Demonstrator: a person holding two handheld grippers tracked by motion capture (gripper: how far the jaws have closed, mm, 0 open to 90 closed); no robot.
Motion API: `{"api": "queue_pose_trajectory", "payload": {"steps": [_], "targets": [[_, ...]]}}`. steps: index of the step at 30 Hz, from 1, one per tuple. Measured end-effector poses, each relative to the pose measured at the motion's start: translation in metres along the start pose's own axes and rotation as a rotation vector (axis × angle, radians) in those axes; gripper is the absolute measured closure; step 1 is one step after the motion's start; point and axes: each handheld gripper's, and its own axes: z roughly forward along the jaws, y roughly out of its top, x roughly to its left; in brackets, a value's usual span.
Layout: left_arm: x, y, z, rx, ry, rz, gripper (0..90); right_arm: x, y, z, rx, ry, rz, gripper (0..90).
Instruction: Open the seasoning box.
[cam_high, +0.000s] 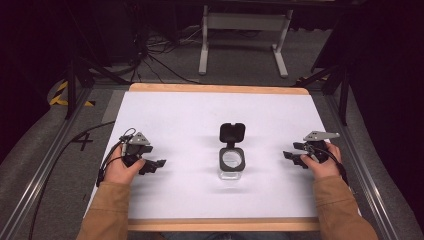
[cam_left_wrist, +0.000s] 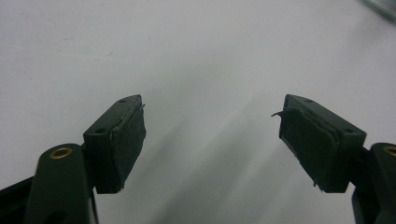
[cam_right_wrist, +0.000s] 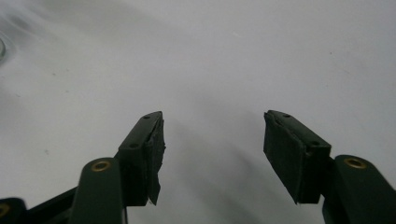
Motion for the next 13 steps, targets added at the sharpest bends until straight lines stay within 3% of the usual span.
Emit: {"api": "queue_pose_trajectory", "payload": {"steps": [12,13], "targets": [[-0.0018,0.0027,0.003,0.023,0.016,0.009,21.9,0.0016,-0.0025,0.0045,-0.004,0.015,0.019,38.4],[-0.0027,0.0026,0.0031,0.017,0.015,-0.007,21.9,0.0015,-0.0023,0.0043,-0.002,0.01,0.011,38.2]]}}
